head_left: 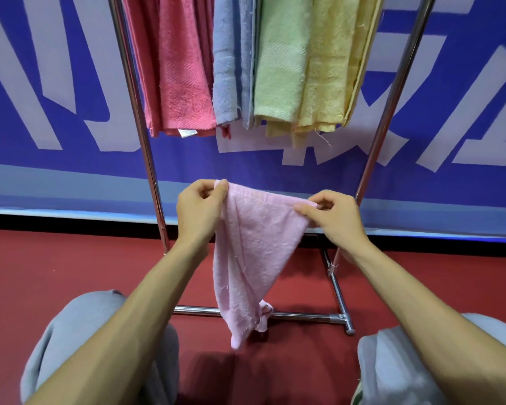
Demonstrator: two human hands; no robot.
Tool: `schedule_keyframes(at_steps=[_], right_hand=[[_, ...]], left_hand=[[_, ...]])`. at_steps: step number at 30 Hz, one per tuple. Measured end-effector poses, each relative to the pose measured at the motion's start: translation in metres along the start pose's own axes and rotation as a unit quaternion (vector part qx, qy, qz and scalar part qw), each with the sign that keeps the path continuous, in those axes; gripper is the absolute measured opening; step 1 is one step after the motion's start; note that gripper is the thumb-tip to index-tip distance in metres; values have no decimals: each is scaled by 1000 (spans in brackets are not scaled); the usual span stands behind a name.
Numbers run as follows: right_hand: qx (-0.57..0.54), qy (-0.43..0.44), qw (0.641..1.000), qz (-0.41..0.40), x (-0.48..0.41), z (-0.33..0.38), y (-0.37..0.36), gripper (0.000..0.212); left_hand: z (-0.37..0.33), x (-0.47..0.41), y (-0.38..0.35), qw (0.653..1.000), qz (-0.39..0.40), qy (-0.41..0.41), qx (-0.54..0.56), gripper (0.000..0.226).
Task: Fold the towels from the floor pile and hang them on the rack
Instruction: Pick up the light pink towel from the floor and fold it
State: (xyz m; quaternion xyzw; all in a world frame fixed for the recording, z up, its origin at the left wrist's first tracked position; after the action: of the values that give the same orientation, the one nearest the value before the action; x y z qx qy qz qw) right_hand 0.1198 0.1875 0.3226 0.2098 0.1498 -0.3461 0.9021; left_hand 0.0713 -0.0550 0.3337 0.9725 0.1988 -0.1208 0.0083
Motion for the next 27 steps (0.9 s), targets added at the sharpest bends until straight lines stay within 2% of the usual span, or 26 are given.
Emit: schedule_keyframes(at_steps=[3, 9, 13, 16, 20, 24, 27], right_hand=[[-35, -16, 998, -45, -7, 5, 6, 14], [-29, 51, 992, -112, -34, 70, 21, 6], [-24, 95, 988, -122, -48, 126, 33, 3], [-7, 121, 985, -127, -52, 161, 42, 10], [9, 153, 977, -146, -56, 196, 54, 15], [-38, 169, 968, -183, -61, 224, 72, 15], [-30, 163, 970, -175, -60, 221, 74, 15]], left_hand=[[-15, 1, -4, 998, 21, -52, -26, 17], [-62, -20, -4, 994, 30, -104, -20, 18], [-109, -33, 2, 987, 18, -154, -27, 28], [-139, -36, 9, 981, 3, -189, -40, 30], [-165, -32, 13, 982, 0, -190, 4, 25], [-187, -34, 14, 976, -3, -202, 80, 20], [-184, -31, 12, 979, -29, -189, 72, 18]])
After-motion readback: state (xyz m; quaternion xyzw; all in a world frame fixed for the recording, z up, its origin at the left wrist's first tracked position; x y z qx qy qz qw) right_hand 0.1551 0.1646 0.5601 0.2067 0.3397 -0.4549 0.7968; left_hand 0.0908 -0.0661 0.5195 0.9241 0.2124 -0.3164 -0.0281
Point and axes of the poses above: each hand's wrist, its own x-axis away from the middle knuckle, its own y-axis out of the back of the hand, z = x × y, the point moved 5 cm from there along -x, towards the middle knuckle, and after that the axes turned 14 degrees about -z, right-handed, at the moved point
